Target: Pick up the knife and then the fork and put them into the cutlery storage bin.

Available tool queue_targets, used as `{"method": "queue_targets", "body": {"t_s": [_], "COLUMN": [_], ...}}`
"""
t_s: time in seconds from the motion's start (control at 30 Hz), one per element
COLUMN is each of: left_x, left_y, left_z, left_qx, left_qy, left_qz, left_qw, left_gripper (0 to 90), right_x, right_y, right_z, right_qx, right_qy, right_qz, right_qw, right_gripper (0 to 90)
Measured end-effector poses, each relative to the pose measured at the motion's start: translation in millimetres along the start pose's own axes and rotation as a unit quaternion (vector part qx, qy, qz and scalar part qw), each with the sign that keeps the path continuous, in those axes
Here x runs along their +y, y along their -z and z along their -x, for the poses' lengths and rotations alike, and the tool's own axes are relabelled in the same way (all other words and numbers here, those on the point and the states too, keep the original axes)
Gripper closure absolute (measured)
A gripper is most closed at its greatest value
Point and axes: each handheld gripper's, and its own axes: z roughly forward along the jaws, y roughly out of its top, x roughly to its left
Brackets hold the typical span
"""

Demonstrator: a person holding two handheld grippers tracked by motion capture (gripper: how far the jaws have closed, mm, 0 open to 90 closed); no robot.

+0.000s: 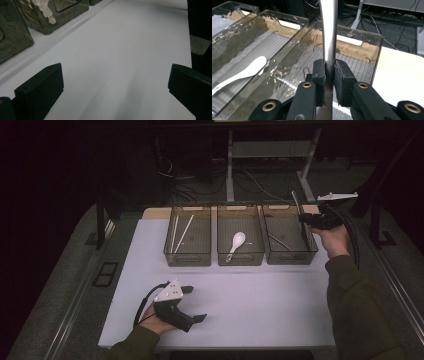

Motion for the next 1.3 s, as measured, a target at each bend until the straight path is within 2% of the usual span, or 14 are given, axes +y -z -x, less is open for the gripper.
{"method": "queue_targets", "body": {"t_s": [0.27,0.6,0.73,0.87,0.97,1.1,1.3], "left_x": [0.0,0.3,0.6,0.8,0.9,1.1,1.1], "left_y": [-0.1,-0.2,-0.8,-0.5,-0.2,-0.4,-1.2], "left_z": [0.3,0.5,1.1,1.5,1.7,2.3,2.7], "left_qx": [0.000,-0.003,-0.004,-0.006,-0.006,-0.006,-0.006], "left_qy": [0.000,-0.003,-0.003,-0.006,-0.006,-0.007,-0.006], "left_qz": [0.000,0.000,0.002,0.001,0.002,0.001,0.003], "left_qw": [1.0000,1.0000,1.0000,1.0000,1.0000,1.0000,1.0000], "left_gripper": [0.0,0.0,0.0,0.0,0.0,0.0,0.0], "right_x": [-6.1,-3.5,-1.8,1.3,2.0,1.0,-0.7], "right_y": [-7.6,-25.2,-37.7,-49.2,-56.2,-61.2,-60.7], "right_z": [0.2,-4.5,-8.7,-12.7,-15.7,-17.7,-15.6], "right_qx": [-0.002,-0.001,-0.007,-0.015,-0.020,-0.024,-0.014], "right_qy": [0.003,0.009,0.021,0.031,0.037,0.035,0.022], "right_qz": [-0.018,-0.044,-0.065,-0.095,-0.108,-0.114,-0.120], "right_qw": [0.9998,0.9990,0.9976,0.9949,0.9932,0.9926,0.9924], "right_gripper": [79.3,79.1,79.1,79.0,78.9,78.4,75.1]}}
